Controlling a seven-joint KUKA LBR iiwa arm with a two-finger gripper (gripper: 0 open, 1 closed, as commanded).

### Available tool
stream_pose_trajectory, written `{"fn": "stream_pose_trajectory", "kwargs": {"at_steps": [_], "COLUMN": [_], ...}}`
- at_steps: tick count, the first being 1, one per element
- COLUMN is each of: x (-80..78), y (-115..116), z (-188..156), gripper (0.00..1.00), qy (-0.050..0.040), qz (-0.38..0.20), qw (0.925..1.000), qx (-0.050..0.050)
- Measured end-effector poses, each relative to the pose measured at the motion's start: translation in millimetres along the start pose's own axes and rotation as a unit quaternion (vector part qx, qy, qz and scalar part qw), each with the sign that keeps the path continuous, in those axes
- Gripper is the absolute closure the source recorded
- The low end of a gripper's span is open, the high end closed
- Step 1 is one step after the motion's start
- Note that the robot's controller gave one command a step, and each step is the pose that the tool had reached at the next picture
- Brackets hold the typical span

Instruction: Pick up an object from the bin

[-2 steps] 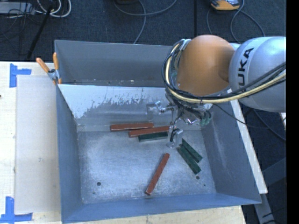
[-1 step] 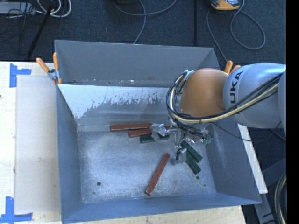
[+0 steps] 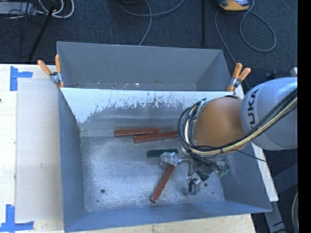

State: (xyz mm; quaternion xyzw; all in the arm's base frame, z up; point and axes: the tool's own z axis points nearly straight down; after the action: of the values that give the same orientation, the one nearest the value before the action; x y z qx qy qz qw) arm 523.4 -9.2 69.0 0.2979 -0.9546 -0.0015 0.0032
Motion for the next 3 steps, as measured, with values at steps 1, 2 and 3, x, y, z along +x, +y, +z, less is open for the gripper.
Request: {"fn": "stream_pose_trajectory", "kwargs": {"at_steps": [1, 2, 3], "x": [-2.5, -39.4, 27.7], "y": [-1.7, 42.1, 16.7], "z": [-0.8, -0.5, 0.5], "gripper": [1.0, 1.0, 1.0], "qy": [-0.0026, -0.0029, 0.0008], "qz": [0.001, -0.109, -0.099], "qw": [1.0, 0.9941, 0.9951], "qx": [0.001, 0.002, 0.002]}}
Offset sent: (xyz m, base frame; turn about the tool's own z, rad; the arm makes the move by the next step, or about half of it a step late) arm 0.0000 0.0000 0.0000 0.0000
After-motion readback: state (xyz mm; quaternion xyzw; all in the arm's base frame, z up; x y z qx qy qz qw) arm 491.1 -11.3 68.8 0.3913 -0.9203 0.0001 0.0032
